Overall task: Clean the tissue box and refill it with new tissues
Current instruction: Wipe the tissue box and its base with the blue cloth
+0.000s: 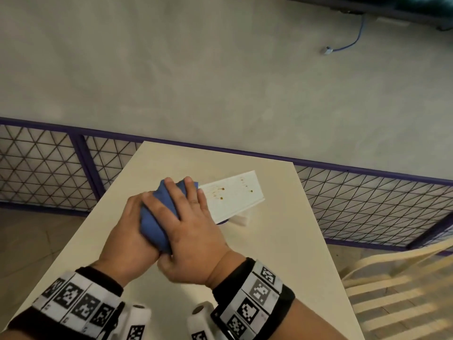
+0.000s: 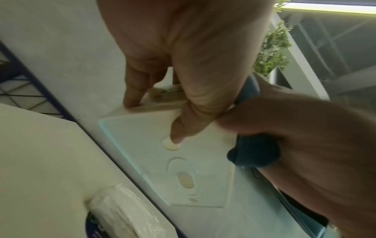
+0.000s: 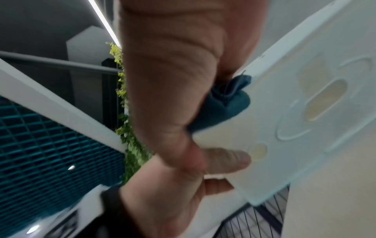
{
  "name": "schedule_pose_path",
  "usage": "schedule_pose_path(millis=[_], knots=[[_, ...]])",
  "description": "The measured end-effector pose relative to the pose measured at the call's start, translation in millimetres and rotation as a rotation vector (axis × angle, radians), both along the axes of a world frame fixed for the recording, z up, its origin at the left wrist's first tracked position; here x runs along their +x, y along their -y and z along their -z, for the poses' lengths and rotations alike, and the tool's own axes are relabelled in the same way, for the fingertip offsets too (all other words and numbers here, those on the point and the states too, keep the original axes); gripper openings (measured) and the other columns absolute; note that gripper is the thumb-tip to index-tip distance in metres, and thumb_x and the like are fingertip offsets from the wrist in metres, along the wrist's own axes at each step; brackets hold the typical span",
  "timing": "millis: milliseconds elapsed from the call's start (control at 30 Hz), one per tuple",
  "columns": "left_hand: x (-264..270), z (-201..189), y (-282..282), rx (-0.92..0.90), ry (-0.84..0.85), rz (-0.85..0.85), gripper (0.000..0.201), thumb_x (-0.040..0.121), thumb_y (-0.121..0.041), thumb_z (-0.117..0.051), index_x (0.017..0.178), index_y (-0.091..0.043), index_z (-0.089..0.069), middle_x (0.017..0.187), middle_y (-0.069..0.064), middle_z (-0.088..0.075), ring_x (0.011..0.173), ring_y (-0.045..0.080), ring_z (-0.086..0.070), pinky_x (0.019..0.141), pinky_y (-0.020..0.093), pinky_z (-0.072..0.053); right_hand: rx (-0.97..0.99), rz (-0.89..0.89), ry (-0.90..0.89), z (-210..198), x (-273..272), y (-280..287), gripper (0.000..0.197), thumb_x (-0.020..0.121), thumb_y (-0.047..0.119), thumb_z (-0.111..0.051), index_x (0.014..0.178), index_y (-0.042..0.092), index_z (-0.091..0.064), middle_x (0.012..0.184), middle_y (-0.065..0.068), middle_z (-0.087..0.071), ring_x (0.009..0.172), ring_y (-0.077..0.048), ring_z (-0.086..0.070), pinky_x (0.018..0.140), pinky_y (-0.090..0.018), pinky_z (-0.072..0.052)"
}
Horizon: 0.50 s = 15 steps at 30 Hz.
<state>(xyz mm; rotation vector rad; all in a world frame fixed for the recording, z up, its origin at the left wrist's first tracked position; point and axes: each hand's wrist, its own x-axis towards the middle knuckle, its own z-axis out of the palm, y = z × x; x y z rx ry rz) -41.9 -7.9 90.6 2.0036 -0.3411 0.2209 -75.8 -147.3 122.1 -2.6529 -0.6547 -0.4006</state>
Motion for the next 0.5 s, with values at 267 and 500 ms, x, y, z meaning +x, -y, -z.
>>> schedule_pose_path(millis=[267, 500], knots=[[8, 12, -28, -0.086, -0.013, 0.024, 0.088, 0.052, -0.004, -0.090, 0.106, -0.055, -0.043, 0.120, -0.006, -0.049, 0.112, 0.011, -0.051, 0.079, 0.038, -0.055, 0.037, -0.020, 0.103, 26, 8, 41, 0.055, 0.092, 0.038, -0.040, 0.144, 0.025, -0.028, 0.156, -0.002, -0.027, 0.146, -0.022, -0.008, 0.115, -0.050, -0.004], [9, 13, -40, -0.038, -0.022, 0.062, 0.083, 0.056, -0.005, -0.089, 0.109, -0.049, -0.042, 0.125, -0.007, -0.050, 0.119, 0.013, -0.051, 0.081, 0.029, -0.053, 0.494, 0.078, 0.151, 5, 14, 80, 0.043, 0.091, 0.026, -0.046, 0.133, 0.017, -0.052, 0.141, 0.008, -0.044, 0.141, -0.007, -0.025, 0.119, -0.023, -0.008]])
